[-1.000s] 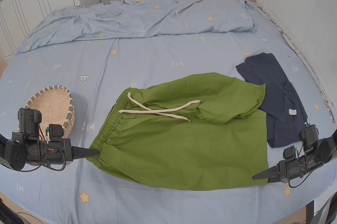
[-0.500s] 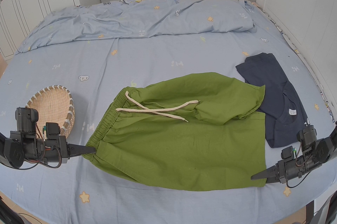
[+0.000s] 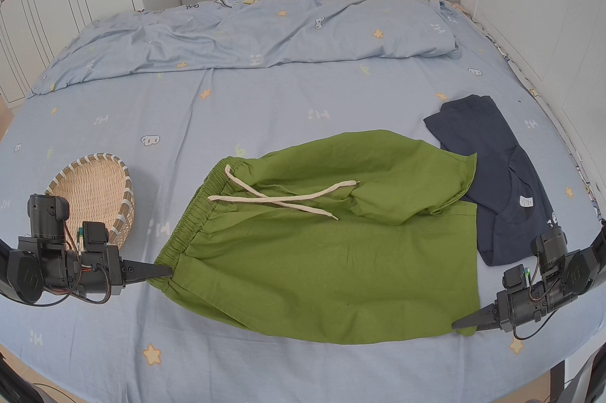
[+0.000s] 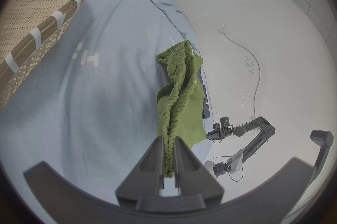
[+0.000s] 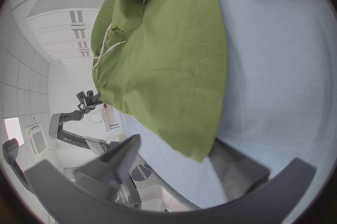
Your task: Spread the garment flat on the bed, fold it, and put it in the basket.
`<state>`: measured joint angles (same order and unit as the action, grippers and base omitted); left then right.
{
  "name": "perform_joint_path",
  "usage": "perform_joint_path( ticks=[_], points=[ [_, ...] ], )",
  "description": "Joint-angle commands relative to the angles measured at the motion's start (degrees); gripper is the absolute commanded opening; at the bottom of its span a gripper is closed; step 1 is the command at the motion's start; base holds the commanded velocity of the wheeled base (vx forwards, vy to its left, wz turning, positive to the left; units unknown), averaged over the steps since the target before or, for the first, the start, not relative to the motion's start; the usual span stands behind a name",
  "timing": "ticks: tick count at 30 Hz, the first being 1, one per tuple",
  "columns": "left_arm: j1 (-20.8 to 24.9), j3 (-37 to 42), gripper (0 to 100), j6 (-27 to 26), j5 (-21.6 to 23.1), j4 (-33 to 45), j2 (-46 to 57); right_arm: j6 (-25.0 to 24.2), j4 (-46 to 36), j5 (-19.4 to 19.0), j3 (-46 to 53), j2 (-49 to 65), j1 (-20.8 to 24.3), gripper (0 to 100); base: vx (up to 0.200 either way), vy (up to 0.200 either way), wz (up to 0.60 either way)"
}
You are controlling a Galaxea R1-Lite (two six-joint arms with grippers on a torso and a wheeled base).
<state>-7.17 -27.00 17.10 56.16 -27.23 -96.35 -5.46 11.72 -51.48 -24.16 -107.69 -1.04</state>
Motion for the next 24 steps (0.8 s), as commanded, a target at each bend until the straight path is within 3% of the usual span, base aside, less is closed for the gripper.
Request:
perform_joint_path(
  ticks=[1, 13, 22, 24],
  points=[
    [-0.1, 0.2, 0, 0.0, 0.0, 0.0, -0.1, 0.0, 0.1, 0.1, 0.1, 0.0, 0.0, 0, 0.000, 0.000, 0.00],
    [-4.0, 2.0, 0, 0.3, -0.1, 0.6, 0.4, 0.0, -0.7, 0.5, 0.7, 0.6, 0.0, 0, 0.000, 0.000, 0.00],
    [-11.2, 12.7, 0, -1.2, -0.5, 0.6, 3.7, 1.4, -16.9, 1.0, -4.3, 7.8, 3.6, 0, 0.000, 0.000, 0.00],
    [-12.7, 15.9, 0, -2.9, -0.8, 0.7, 4.2, 1.6, -20.4, 3.5, -5.5, 8.1, 3.9, 0, 0.000, 0.000, 0.00]
  ],
)
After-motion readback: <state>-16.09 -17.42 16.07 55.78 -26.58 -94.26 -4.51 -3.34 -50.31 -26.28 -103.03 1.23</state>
